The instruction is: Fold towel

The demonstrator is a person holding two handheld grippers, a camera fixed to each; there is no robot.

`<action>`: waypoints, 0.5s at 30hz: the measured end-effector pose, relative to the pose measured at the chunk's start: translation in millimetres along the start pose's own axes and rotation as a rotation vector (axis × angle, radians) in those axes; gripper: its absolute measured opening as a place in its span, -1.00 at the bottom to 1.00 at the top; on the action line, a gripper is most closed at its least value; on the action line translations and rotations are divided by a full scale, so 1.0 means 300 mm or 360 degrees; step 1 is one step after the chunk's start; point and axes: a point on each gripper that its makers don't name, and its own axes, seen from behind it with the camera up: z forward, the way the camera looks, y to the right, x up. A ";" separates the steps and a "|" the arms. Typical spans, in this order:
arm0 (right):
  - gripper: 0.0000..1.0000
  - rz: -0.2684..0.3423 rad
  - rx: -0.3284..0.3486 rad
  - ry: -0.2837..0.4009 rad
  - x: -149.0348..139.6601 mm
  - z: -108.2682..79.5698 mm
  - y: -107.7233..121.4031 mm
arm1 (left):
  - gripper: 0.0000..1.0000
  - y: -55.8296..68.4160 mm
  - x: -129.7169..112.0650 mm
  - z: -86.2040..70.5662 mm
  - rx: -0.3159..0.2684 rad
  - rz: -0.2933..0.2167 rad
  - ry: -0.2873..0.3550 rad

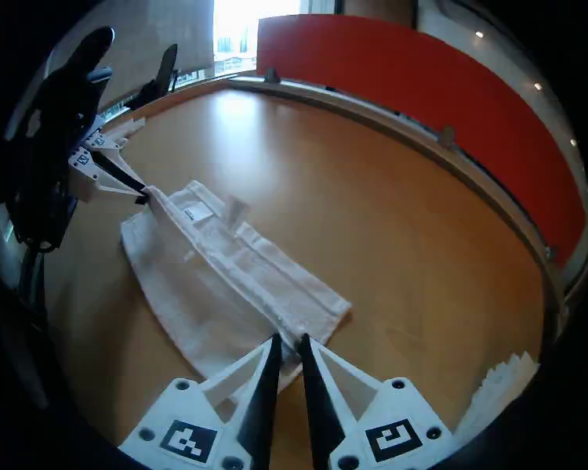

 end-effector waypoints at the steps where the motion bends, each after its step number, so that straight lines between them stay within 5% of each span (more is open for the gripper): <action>1: -0.60 0.0003 -0.0004 -0.0003 -0.003 0.008 0.002 | -0.77 -0.003 0.000 0.007 0.0006 0.0003 0.0000; 5: -0.48 0.0017 -0.0022 -0.0014 -0.014 0.034 0.008 | -0.74 -0.018 -0.004 0.030 0.0034 0.0015 -0.0006; 15: 0.12 0.0038 -0.0084 -0.0033 -0.041 0.053 0.046 | -0.10 -0.057 -0.015 0.052 0.0102 -0.0002 -0.0012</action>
